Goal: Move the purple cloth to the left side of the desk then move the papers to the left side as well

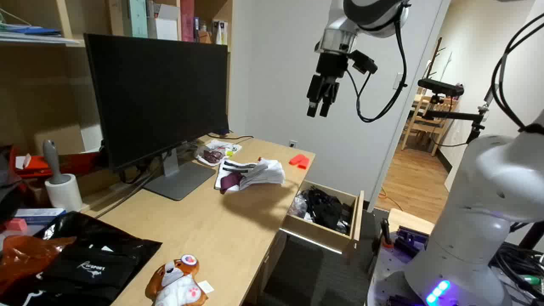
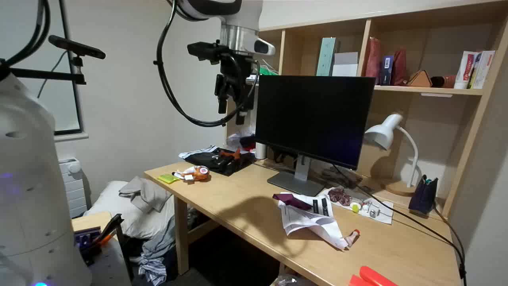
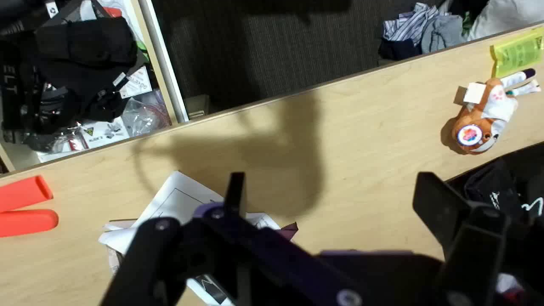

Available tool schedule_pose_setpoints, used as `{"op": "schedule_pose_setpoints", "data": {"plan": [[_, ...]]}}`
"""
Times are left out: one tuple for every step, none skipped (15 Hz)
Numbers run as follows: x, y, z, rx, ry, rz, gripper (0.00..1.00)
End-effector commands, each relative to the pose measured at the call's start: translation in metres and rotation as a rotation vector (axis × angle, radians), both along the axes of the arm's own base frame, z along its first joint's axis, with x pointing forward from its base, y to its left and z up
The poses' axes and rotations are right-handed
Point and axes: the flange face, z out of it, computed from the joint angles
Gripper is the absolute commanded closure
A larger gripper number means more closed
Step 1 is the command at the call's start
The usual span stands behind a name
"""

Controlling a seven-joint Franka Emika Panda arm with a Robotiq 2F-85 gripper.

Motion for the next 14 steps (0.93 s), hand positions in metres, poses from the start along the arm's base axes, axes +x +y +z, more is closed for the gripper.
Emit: {"op": "schedule_pose_setpoints", "data": {"plan": [[0.0,0.0,0.001,0.0,0.001,0.0,0.0],[0.006,0.006,-0.004,-0.008,0.019,-0.033,0.0],[0.012,0.01,-0.009,-0.007,0.032,-0.04,0.0],[0.022,0.013,-0.017,-0.012,0.022,-0.08,0.0],[0.033,0.014,-0.025,-0.019,0.026,-0.125,0.0],[0.047,0.015,-0.034,-0.025,0.01,-0.165,0.0],[0.061,0.016,-0.044,-0.031,-0.026,-0.21,0.0],[0.079,0.016,-0.058,-0.047,-0.042,-0.245,0.0],[0.096,0.016,-0.072,-0.057,-0.082,-0.275,0.0],[0.114,0.014,-0.087,-0.073,-0.123,-0.294,0.0],[0.13,0.014,-0.1,-0.084,-0.132,-0.314,0.0],[0.145,0.013,-0.116,-0.089,-0.15,-0.319,0.0],[0.161,0.012,-0.131,-0.096,-0.173,-0.326,0.0],[0.174,0.01,-0.147,-0.104,-0.169,-0.328,0.0]]}}
